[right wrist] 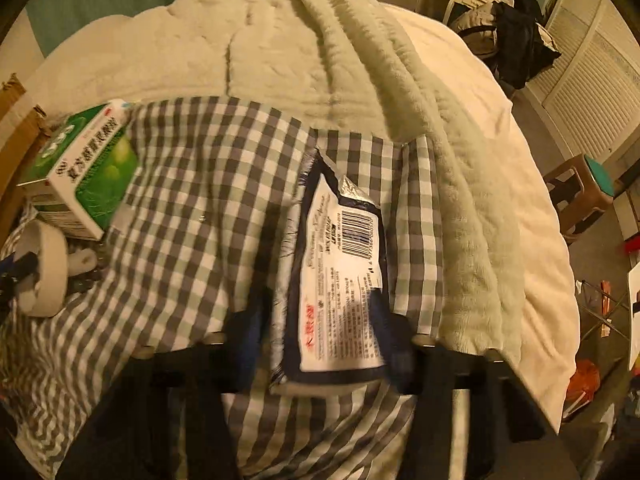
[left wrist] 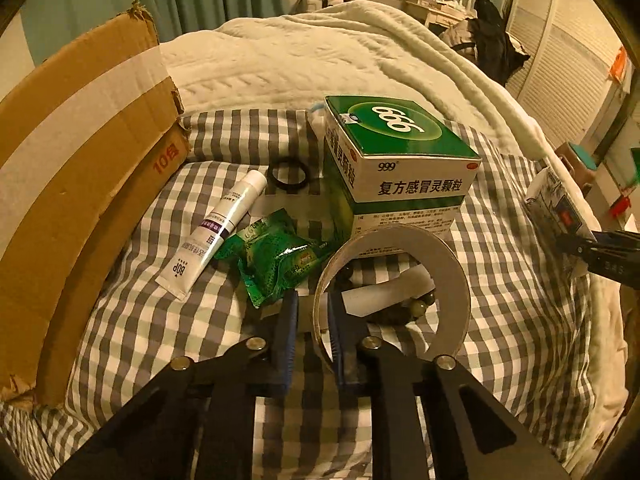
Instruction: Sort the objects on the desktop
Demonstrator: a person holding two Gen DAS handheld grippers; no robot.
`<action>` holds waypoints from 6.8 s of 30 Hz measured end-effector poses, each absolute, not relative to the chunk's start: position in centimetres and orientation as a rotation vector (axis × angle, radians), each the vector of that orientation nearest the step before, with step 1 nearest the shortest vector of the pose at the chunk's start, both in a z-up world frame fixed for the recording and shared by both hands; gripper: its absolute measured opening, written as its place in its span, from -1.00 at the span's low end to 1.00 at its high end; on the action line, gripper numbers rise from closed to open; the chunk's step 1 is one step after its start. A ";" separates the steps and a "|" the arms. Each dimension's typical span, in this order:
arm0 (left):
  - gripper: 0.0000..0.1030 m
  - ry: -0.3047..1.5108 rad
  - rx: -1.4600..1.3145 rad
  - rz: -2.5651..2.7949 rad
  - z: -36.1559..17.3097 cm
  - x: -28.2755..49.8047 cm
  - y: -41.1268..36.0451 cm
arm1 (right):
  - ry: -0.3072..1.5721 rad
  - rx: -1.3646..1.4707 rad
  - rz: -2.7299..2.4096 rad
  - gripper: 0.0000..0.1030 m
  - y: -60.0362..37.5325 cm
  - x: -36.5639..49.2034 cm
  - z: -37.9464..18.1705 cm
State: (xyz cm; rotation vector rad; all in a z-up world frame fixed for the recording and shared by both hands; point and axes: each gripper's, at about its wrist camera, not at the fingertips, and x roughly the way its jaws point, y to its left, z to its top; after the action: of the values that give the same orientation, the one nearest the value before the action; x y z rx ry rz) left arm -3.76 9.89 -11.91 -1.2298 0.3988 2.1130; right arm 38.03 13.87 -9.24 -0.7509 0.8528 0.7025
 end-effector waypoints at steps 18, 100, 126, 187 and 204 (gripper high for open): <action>-0.87 0.281 -1.201 2.094 -8.4 -3.6 6.6 | 0.820 -0.797 0.703 -0.74 13.2 34.1 -6.3; -0.87 0.207 -1.057 2.218 -2.3 -1.1 -2.0 | 0.419 -0.871 1.015 -0.71 12.3 17.3 0.7; -0.87 -0.113 -0.965 2.608 2.9 -16.4 -16.1 | 0.380 -0.723 1.503 -0.71 29.7 -1.7 3.4; 0.66 0.453 -1.066 2.242 -10.6 -8.8 4.7 | 0.735 -0.698 1.025 0.70 23.6 20.5 -7.5; 0.54 0.513 -1.043 2.173 -14.2 -11.5 9.1 | 0.786 -0.713 0.957 0.70 28.3 24.1 -11.3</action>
State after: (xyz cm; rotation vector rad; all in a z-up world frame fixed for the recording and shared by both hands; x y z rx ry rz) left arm -11.46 9.12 -14.19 -1.0427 0.5130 2.1733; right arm 24.07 28.32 -11.27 -0.7134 0.7863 0.9569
